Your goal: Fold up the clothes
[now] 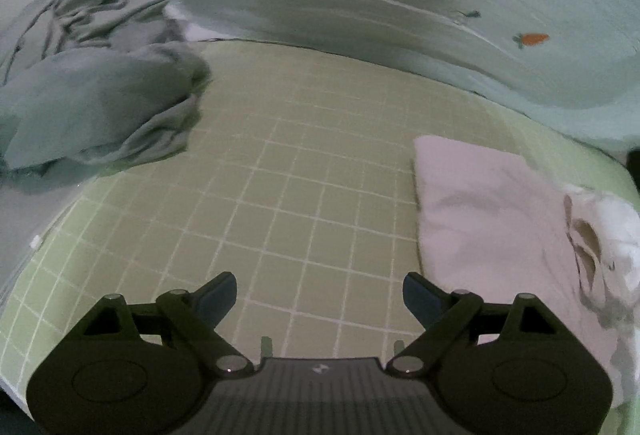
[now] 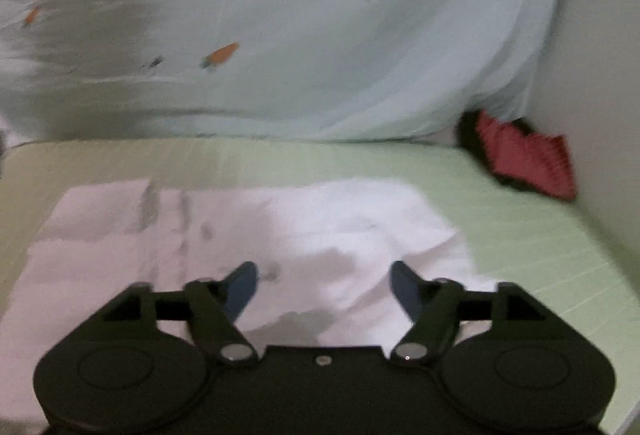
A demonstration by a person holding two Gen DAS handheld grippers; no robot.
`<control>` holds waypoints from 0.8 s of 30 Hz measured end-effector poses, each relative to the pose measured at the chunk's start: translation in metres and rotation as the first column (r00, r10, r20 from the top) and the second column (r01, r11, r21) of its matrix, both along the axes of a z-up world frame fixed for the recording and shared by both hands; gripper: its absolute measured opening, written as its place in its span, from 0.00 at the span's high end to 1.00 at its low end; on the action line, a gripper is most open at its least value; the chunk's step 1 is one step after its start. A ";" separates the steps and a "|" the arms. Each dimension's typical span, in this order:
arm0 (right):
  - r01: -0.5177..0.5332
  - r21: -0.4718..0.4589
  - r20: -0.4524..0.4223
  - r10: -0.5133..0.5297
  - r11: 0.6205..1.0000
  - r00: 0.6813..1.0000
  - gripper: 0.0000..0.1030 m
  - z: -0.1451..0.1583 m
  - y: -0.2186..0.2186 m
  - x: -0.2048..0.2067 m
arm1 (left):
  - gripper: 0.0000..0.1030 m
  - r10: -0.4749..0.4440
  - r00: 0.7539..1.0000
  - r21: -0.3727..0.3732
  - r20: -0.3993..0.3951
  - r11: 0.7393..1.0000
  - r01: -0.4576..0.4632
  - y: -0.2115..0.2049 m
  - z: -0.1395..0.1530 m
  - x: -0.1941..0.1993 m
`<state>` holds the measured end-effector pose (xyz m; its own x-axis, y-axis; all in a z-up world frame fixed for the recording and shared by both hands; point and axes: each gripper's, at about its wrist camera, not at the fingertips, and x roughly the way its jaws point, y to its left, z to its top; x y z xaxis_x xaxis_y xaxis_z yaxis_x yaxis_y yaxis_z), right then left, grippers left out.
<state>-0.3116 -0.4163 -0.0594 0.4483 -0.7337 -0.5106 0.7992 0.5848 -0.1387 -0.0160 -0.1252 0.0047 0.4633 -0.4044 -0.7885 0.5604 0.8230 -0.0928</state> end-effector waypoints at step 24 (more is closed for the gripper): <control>0.184 0.213 -0.038 -0.180 0.959 0.983 0.00 -0.034 -0.035 -0.072 | 0.09 -0.122 0.990 0.020 -0.072 0.992 0.124 -0.017 -0.017 -0.043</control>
